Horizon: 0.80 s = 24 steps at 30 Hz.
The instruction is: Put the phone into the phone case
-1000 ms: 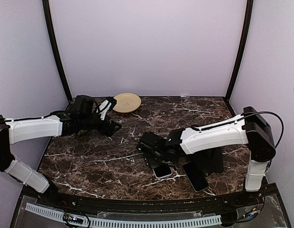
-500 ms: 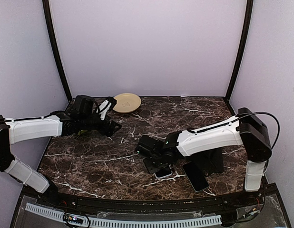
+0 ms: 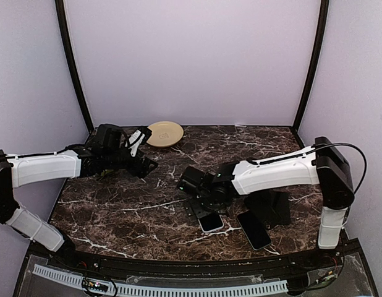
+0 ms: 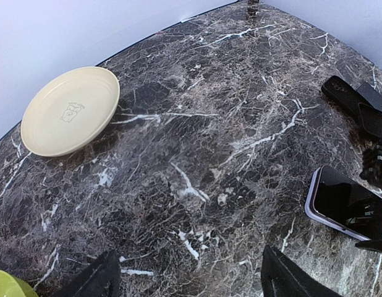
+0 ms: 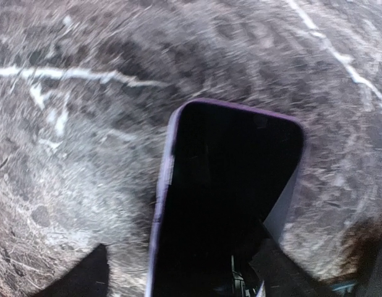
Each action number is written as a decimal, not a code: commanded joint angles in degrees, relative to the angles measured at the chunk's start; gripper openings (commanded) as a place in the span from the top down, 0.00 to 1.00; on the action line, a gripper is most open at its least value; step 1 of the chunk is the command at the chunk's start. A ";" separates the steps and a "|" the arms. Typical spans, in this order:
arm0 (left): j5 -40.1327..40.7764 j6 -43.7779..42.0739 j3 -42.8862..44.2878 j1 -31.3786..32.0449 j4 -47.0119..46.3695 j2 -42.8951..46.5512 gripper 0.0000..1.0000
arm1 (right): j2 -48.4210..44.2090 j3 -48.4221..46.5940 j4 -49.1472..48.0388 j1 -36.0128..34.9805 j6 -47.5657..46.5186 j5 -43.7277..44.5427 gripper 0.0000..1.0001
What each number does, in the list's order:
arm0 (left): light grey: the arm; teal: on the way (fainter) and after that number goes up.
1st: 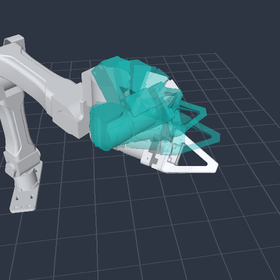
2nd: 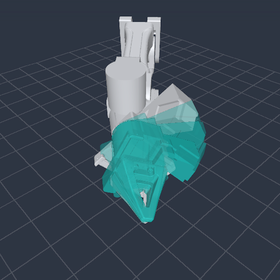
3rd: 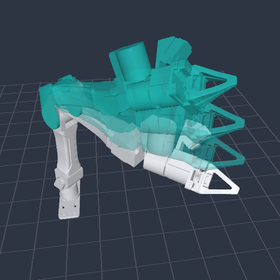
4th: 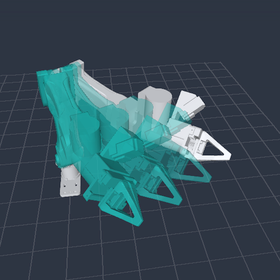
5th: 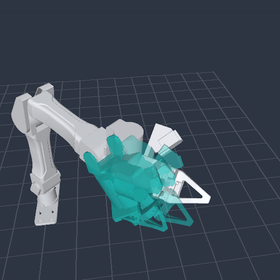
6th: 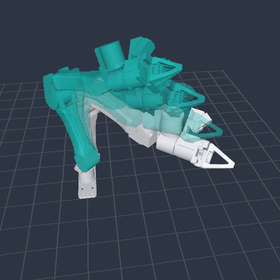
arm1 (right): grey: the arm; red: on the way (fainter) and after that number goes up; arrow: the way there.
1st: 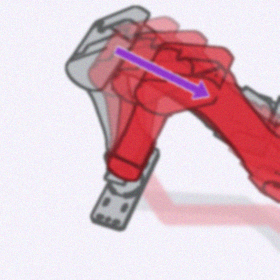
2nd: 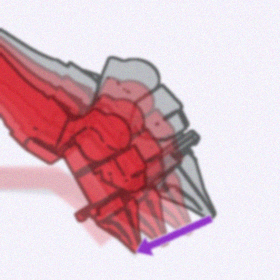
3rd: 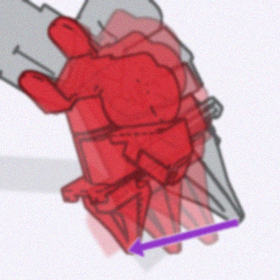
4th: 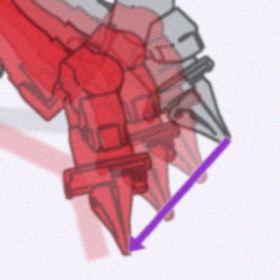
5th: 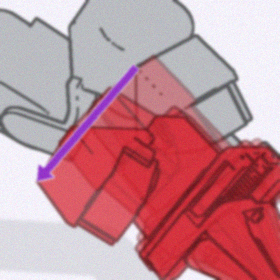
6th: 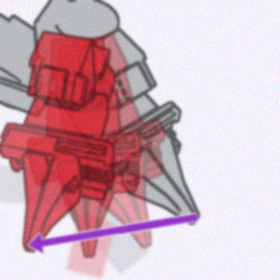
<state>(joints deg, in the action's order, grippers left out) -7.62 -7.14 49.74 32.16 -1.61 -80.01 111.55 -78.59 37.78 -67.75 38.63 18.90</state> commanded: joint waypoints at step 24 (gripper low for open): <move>-0.39 -0.86 -0.97 0.41 0.18 1.08 0.20 | 5.07 1.40 5.31 2.66 5.83 -7.59 0.09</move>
<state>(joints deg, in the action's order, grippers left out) -7.64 -7.33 49.71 32.16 -1.58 -80.01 114.02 -78.00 42.22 -64.47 43.81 9.96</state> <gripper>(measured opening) 0.804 0.937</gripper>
